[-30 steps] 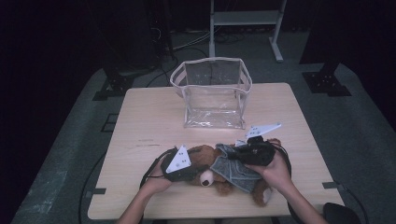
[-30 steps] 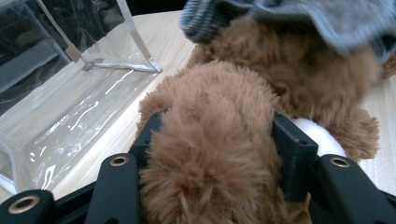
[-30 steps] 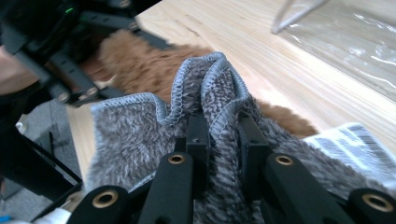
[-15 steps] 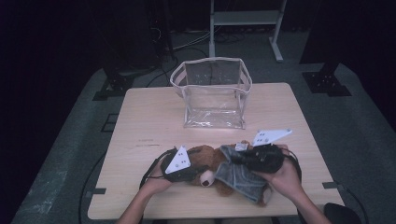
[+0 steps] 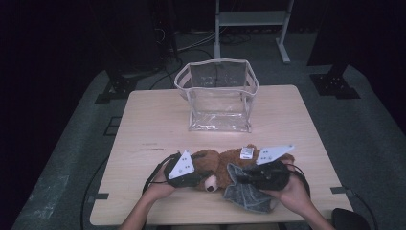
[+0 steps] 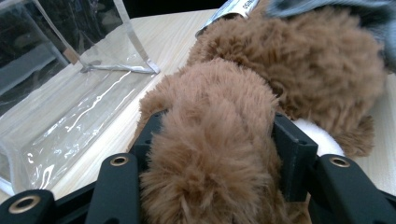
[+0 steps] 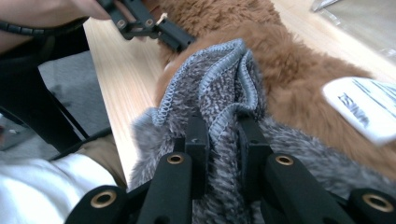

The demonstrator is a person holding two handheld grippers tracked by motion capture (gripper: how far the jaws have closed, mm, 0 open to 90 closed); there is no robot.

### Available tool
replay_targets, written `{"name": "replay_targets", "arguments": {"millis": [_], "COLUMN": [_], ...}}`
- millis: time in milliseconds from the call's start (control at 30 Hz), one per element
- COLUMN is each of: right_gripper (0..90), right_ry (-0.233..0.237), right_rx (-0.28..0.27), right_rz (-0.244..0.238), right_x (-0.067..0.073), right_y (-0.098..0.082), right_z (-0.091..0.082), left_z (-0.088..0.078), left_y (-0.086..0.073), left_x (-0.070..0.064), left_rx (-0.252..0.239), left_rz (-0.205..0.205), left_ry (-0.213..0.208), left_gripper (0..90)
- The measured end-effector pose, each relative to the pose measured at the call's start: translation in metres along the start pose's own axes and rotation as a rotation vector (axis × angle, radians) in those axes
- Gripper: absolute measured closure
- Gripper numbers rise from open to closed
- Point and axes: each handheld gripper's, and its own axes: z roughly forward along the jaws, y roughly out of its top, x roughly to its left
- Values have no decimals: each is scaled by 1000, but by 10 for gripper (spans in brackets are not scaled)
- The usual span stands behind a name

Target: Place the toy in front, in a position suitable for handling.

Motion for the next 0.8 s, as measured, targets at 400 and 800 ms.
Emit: {"name": "replay_targets", "arguments": {"millis": [400,800], "right_gripper": [771,771], "right_ry": [-178,-308], "right_rx": [-28,-17], "right_rz": [25,125], "right_x": [-40,-63], "right_y": [3,-37], "right_z": [-19,-68], "left_z": [-1,-1], "left_y": [-2,-1], "left_x": [0,0], "left_rx": [-12,-10], "left_rz": [3,3], "left_ry": [-10,-6], "left_gripper": [467,466]}}
